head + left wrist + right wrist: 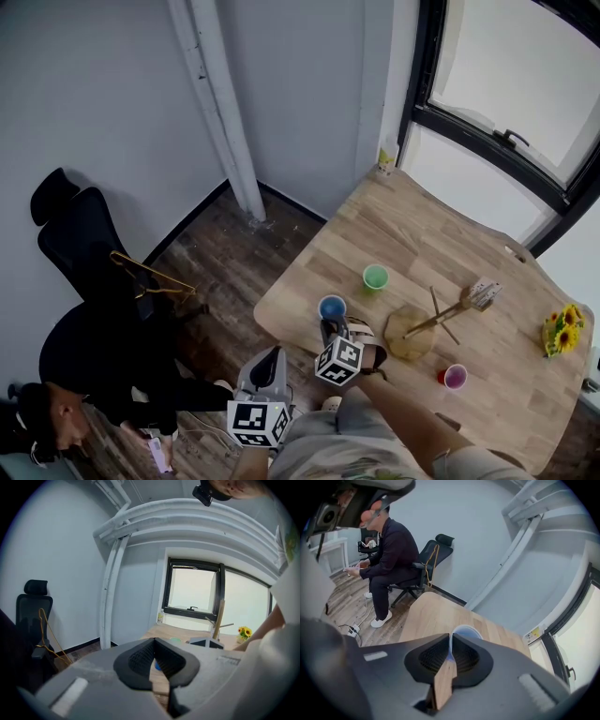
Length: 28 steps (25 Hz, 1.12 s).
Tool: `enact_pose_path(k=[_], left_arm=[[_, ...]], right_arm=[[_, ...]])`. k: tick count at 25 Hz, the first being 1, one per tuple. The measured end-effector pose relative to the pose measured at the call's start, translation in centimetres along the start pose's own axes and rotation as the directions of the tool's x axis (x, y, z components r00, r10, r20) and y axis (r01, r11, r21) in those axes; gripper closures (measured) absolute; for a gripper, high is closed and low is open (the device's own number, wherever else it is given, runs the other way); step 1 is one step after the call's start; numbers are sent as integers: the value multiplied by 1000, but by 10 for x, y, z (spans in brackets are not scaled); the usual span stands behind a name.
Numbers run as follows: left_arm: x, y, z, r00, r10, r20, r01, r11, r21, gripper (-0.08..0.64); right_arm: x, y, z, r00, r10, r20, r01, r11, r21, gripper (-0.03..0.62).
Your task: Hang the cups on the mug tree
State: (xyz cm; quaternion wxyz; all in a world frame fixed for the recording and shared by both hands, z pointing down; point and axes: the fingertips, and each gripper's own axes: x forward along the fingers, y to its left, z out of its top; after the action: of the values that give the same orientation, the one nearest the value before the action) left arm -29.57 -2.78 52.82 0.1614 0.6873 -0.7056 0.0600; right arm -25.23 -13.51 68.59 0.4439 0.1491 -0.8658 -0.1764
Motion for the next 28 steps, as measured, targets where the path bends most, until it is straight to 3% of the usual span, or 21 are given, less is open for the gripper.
enact_pose_path(k=[7,13,28], left_arm=[[3,-4,-2,1000,-14,-2,14,1000,3,555],[5,-4,0,1000,-21,9,21,1000,-1,555],[3,5,10,1000,-10,29,10,1000,-1,555]], right_arm=[[-11,-5,7,999,-8,34,7,1000,22,572],[-32,-11,29,993,-5,118,-2,998,63,572],[-115,-38,85,942,-80,325,18,981,192,574]])
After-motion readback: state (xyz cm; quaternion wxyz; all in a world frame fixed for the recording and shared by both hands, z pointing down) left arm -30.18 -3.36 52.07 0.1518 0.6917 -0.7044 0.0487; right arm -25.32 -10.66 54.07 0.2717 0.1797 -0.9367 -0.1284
